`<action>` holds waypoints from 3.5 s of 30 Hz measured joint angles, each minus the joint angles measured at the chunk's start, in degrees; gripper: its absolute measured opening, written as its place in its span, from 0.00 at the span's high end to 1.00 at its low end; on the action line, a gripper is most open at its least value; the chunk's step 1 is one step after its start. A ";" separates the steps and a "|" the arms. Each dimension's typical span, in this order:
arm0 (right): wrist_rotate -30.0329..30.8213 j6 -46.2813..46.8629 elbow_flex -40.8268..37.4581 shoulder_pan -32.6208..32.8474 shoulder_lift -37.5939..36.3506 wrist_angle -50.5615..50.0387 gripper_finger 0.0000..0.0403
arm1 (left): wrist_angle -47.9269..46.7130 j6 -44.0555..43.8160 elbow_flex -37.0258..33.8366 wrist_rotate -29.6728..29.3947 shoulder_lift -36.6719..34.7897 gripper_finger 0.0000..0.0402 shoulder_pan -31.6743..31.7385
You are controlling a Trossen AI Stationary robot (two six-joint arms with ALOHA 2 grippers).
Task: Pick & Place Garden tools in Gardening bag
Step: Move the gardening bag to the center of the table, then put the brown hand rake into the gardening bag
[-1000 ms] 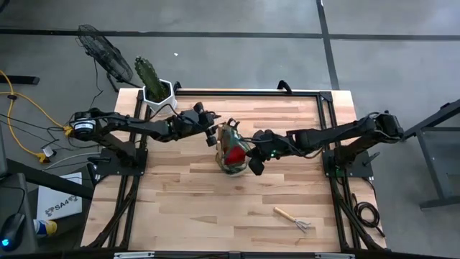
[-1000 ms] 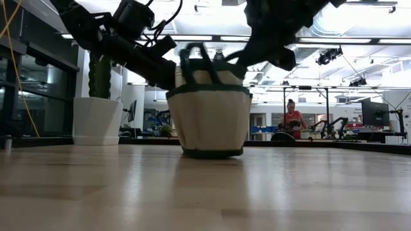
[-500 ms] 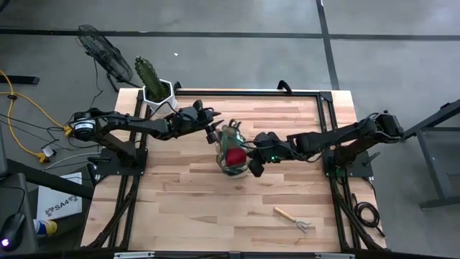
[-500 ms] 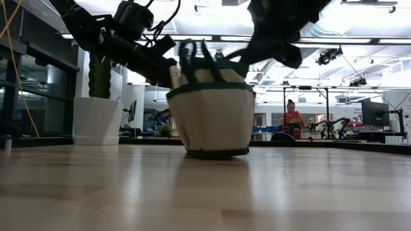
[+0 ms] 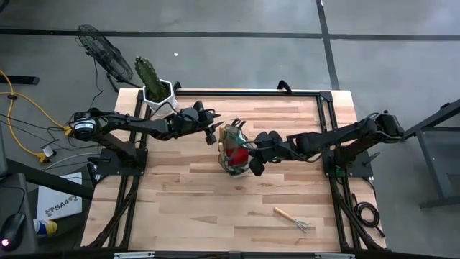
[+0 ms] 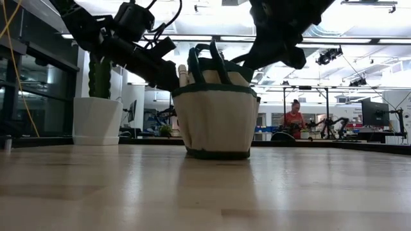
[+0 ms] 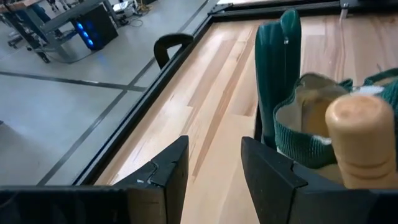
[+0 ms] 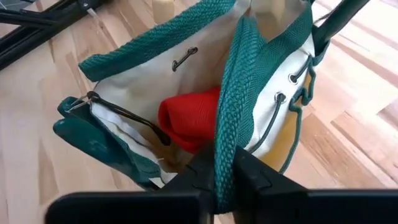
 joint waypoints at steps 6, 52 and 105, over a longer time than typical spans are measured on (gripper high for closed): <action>0.17 -0.97 0.00 -0.02 -0.59 0.03 0.79 | -1.27 0.00 0.00 -0.01 -0.02 0.64 -0.02; -2.22 30.23 0.02 33.65 -0.42 -29.35 0.51 | -29.65 -9.82 -0.02 17.96 -16.61 0.64 -0.99; -8.38 39.58 0.24 44.16 21.42 -17.77 0.51 | -12.32 -26.53 10.94 -10.81 -1.90 0.64 -30.41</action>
